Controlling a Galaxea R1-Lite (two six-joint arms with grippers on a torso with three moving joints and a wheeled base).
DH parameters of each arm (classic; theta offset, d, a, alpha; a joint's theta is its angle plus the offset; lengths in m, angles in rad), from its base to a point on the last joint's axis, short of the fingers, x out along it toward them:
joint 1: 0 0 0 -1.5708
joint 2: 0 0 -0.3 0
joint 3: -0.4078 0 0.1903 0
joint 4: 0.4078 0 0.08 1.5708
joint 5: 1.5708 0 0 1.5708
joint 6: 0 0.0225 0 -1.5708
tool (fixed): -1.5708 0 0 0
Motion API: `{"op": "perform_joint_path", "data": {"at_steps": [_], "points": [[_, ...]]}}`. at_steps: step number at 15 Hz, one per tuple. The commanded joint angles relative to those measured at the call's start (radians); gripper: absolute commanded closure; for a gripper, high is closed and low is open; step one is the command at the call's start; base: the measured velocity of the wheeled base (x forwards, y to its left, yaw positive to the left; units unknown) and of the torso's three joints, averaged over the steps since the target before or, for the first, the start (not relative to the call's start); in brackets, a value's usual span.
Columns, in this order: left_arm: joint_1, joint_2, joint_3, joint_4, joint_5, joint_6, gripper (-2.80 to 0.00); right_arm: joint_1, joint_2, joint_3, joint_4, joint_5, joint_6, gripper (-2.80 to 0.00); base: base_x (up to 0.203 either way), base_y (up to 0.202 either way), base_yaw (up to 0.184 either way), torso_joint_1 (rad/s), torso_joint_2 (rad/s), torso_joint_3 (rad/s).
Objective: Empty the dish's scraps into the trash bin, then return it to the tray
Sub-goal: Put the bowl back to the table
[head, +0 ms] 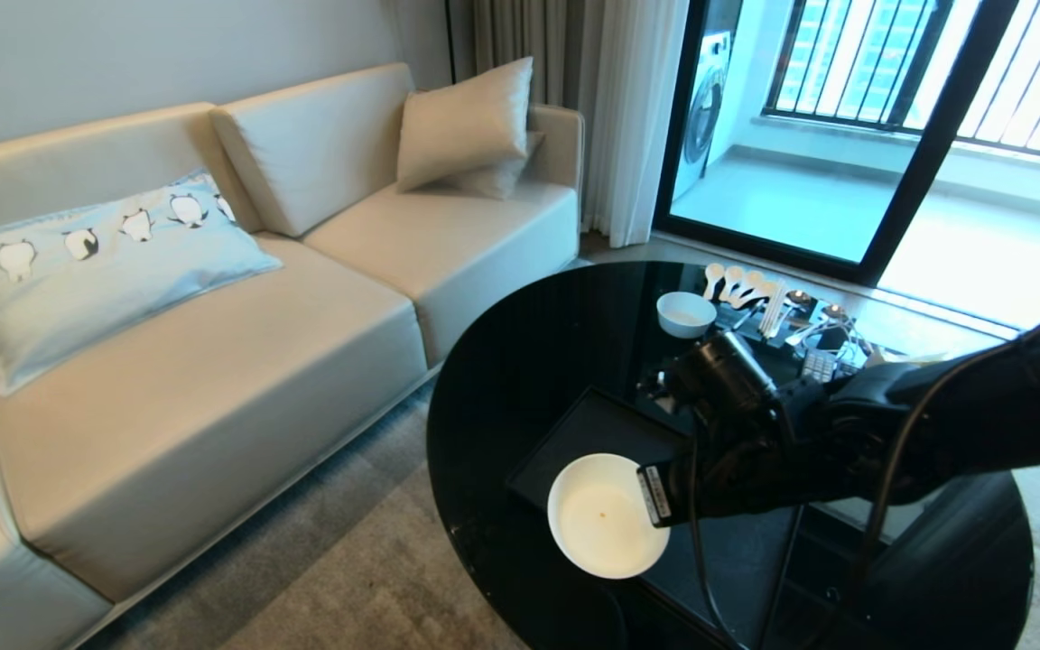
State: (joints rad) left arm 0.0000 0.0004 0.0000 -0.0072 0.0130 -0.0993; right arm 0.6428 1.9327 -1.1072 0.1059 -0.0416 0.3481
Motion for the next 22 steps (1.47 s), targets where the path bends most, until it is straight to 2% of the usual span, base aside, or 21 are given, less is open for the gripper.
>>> {"op": "perform_joint_path", "data": {"at_steps": [1, 5, 6, 8, 12, 17, 22], "points": [[0.000, 0.000, 0.000, 0.000, 0.001, 0.000, 0.00, 0.021, 0.104, -0.100, 0.061, -0.026, 0.273, 0.00, 0.000, 0.000, 0.000, 0.000, 0.00, 0.000], [0.000, 0.000, 0.000, 0.000, 0.001, 0.000, 0.00, 0.006, 0.201, -0.168, 0.030, -0.122, 0.453, 0.00, 0.000, 0.000, 0.000, 0.000, 0.00, 0.000], [0.000, 0.000, 0.000, 0.000, 0.001, 0.000, 0.00, 0.001, 0.226, -0.172, -0.003, -0.163, 0.489, 0.00, 0.000, 0.000, 0.000, 0.000, 0.00, 0.000], [0.000, 0.000, 0.000, 0.000, 0.001, 0.000, 0.00, -0.018, 0.239, -0.164, -0.041, -0.196, 0.530, 0.00, 0.000, 0.000, 0.000, 0.000, 0.00, 0.000], [0.000, 0.000, 0.000, 0.000, 0.001, 0.000, 0.00, -0.078, 0.278, -0.165, -0.065, -0.268, 0.543, 0.00, 0.000, 0.000, 0.000, 0.000, 0.00, 0.000], [0.000, 0.000, 0.000, 0.000, 0.001, 0.000, 0.00, -0.174, 0.310, -0.159, -0.071, -0.301, 0.551, 0.00, 0.000, 0.000, 0.000, 0.000, 0.00, 0.000], [0.000, 0.000, 0.000, 0.000, 0.001, 0.000, 0.00, -0.221, 0.316, -0.076, -0.078, -0.325, 0.577, 0.00, 0.000, 0.000, 0.000, 0.000, 0.00, 0.000]]}}
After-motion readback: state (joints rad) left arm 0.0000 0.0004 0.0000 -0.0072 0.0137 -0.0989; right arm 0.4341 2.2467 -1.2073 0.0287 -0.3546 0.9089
